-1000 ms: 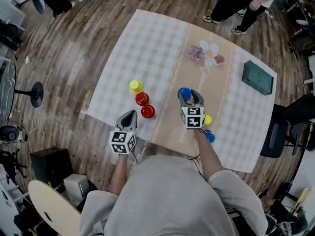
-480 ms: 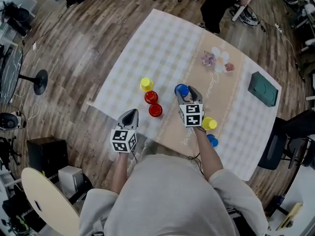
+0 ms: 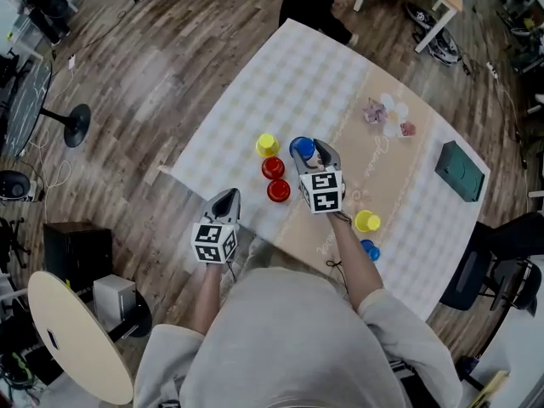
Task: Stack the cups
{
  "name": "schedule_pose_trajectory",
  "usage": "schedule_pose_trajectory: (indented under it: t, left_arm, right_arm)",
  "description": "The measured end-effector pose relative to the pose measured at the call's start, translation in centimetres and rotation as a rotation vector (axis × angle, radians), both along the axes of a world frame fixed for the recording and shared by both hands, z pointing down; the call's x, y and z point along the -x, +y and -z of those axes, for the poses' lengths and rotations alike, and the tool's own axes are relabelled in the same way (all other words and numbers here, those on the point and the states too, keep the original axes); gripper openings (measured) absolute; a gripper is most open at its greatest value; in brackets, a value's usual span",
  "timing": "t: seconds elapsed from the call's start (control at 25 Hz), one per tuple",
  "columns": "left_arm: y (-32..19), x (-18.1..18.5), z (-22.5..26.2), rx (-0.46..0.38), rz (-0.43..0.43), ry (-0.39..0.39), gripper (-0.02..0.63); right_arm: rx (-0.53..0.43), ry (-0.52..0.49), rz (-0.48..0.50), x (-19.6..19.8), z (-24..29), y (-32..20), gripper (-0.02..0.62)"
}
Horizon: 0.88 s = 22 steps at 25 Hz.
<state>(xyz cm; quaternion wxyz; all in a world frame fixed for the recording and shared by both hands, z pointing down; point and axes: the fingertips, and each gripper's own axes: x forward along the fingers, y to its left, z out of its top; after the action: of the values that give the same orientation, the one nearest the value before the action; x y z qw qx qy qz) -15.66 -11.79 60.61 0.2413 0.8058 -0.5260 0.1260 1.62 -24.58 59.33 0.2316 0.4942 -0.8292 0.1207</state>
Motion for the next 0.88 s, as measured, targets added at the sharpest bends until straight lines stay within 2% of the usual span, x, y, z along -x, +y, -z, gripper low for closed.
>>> schedule_pose_trajectory:
  t: [0.6,0.88]
  left_arm:
    - [2.1,3.3,0.0,-0.005,0.109,0.008,0.014]
    - [3.3,4.7,-0.3,0.004,0.154,0.013,0.015]
  right_arm:
    - [-0.001,0.005,0.192,8.0,0.7,0.7,0.225]
    - [0.025,0.036,0.219,9.4,-0.5,0.8,0.226]
